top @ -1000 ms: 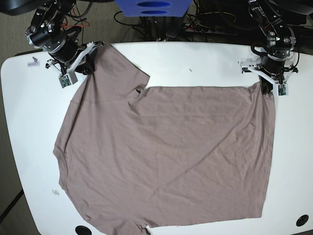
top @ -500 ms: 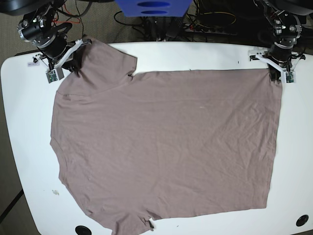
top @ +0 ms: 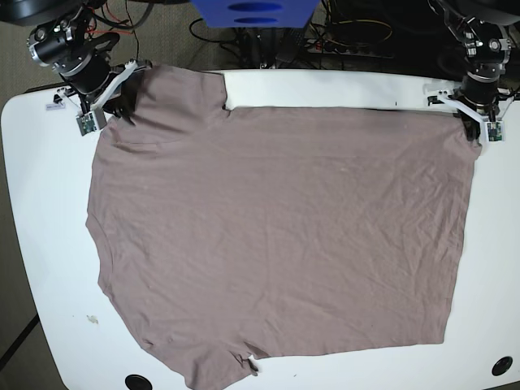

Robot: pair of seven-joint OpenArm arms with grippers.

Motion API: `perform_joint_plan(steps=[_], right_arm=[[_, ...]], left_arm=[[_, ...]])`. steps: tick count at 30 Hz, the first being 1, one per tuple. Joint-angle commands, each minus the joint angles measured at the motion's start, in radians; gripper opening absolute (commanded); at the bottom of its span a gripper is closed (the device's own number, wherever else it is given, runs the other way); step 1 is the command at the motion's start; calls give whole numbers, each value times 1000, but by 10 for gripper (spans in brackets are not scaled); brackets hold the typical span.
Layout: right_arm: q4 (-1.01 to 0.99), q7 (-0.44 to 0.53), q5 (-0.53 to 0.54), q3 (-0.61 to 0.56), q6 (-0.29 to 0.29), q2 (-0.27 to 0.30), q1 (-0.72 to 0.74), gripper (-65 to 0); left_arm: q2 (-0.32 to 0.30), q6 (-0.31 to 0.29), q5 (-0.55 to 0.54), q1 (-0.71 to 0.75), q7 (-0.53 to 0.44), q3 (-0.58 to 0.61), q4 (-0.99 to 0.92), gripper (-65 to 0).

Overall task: Fold the T-shirt properly
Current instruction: 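Lift the shirt's shoulder edge with both grippers and pull toward robot base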

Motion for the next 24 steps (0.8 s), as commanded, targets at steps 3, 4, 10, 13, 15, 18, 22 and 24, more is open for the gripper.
perform_joint_plan(steps=[3, 4, 10, 13, 15, 18, 22, 24], right_arm=[[56, 14, 15, 6, 1, 4, -3, -650], [58, 14, 15, 6, 1, 4, -3, -650], [61, 14, 15, 6, 1, 6, -3, -650], [61, 14, 15, 6, 1, 6, 1, -650], [61, 14, 15, 6, 1, 6, 9, -650], [61, 14, 15, 6, 1, 6, 35, -650], [61, 13, 15, 6, 1, 6, 73, -650], [61, 11, 15, 6, 1, 6, 87, -650]], left_arm=[[-9, 5, -4, -34, -14, -5, 46, -650], [-9, 5, -4, -37, -14, -5, 48, -650], [-11, 5, -2, -62, -12, -5, 63, -650], [-11, 5, -2, -83, -12, -5, 64, -650], [-11, 5, -1, -94, -12, -5, 64, -650], [-11, 5, -1, -115, -12, -5, 64, -650], [-11, 5, -1, -148, -11, -5, 64, -631], [-12, 5, -1, -161, -11, -5, 64, -623]])
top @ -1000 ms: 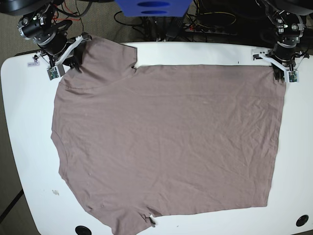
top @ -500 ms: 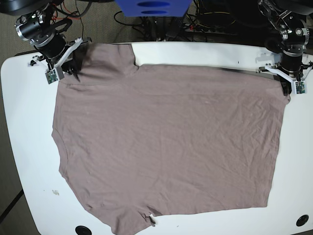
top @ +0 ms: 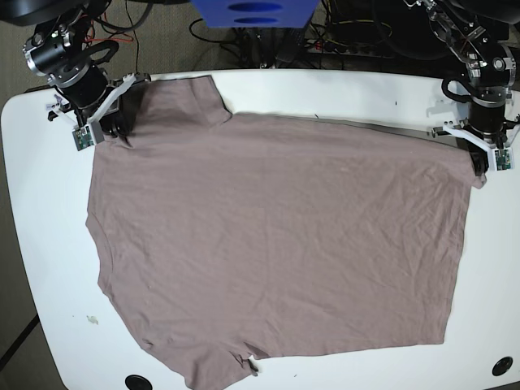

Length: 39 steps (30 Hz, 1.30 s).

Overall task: Fold the T-shirt properly
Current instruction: 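Lift the shirt's shoulder edge with both grippers and pull toward robot base, then lower the held shoulder edge back over the shirt, folding a strip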

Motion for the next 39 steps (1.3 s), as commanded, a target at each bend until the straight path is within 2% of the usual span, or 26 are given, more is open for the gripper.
perform_joint_plan(steps=[1, 9, 17, 28, 39], right_arm=[[19, 13, 12, 6, 1, 8, 16, -650], [19, -85, 10, 6, 1, 8, 128, -650], [19, -135, 9, 6, 1, 8, 214, -650], [11, -138, 9, 2, 1, 9, 329, -650], [8, -138, 9, 0, 1, 9, 430, -650]], left_arm=[[-12, 5, -8, -18, -26, -5, 21, -620], [-33, 5, -7, -48, -26, 0, 21, -624], [-55, 5, -5, -93, -25, 0, 19, -625], [-55, 5, 47, -177, -25, 4, 4, -625], [-53, 11, 119, -240, -28, 90, -44, -625]])
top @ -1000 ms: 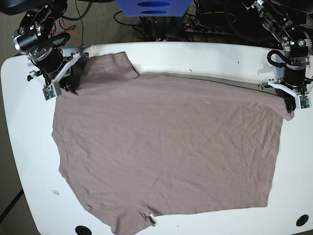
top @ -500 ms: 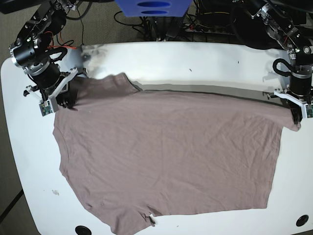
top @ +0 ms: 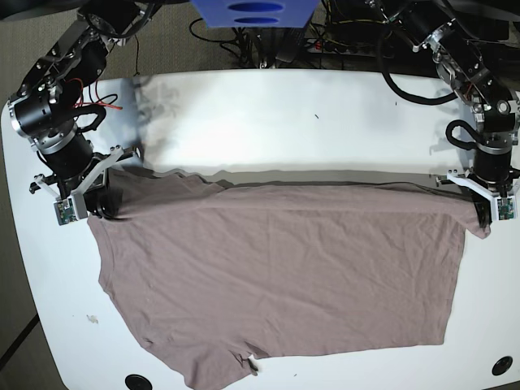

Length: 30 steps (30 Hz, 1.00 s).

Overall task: Fold the T-shirt properly
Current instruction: 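Lower the held shoulder edge back over the shirt, folding a strip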

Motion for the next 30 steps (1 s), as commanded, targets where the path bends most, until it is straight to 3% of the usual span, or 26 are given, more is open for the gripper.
perform_joint_plan(steps=[1, 11, 21, 30], right_arm=[[14, 23, 10, 1, 1, 9, 22, -650], [-50, 32, 2, -42, 1, 21, 75, -650], [-146, 113, -169, -106, 1, 29, 77, -650], [-247, 175, -246, -112, 1, 29, 77, -650]], left_arm=[[-10, 12, 13, -21, -29, 19, -6, -625], [-10, 13, 77, -84, -34, 38, -141, -625], [-17, 13, 83, -111, -69, 38, -231, -625], [-13, 13, 145, -117, -135, 39, -260, -625]])
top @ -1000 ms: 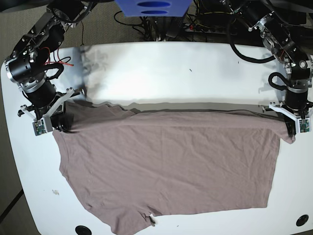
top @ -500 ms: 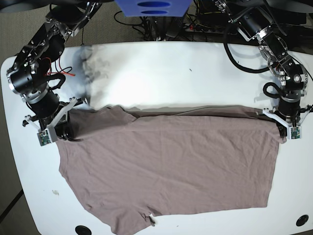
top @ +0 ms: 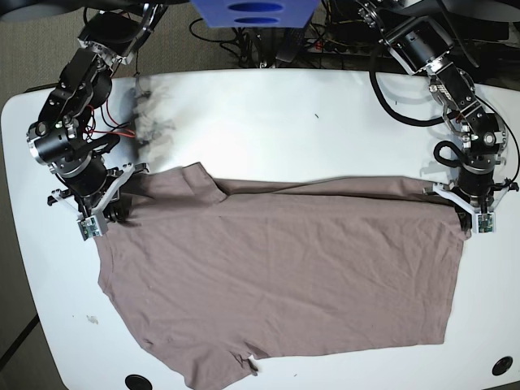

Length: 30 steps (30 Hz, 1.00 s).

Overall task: Fold the T-shirt properly
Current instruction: 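Lower the held shoulder edge back over the shirt, folding a strip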

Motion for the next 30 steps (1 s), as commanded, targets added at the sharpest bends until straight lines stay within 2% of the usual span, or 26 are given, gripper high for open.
perform_joint_plan(steps=[1, 12, 19, 30], right_arm=[[-14, 57, -11, 0, 0, 10, 16, -650], [-81, 89, -28, 0, 0, 12, 78, -650], [-81, 100, -30, 0, 0, 12, 91, -650], [-81, 101, -30, -1, 0, 12, 91, -650]], left_arm=[[-11, 6, -2, -14, -29, 5, 13, -625], [-14, 7, 3, -14, -103, 20, 12, -625], [-10, 7, 52, -24, -146, 20, 12, -625], [-13, 9, 69, -35, -155, 14, 10, -625]])
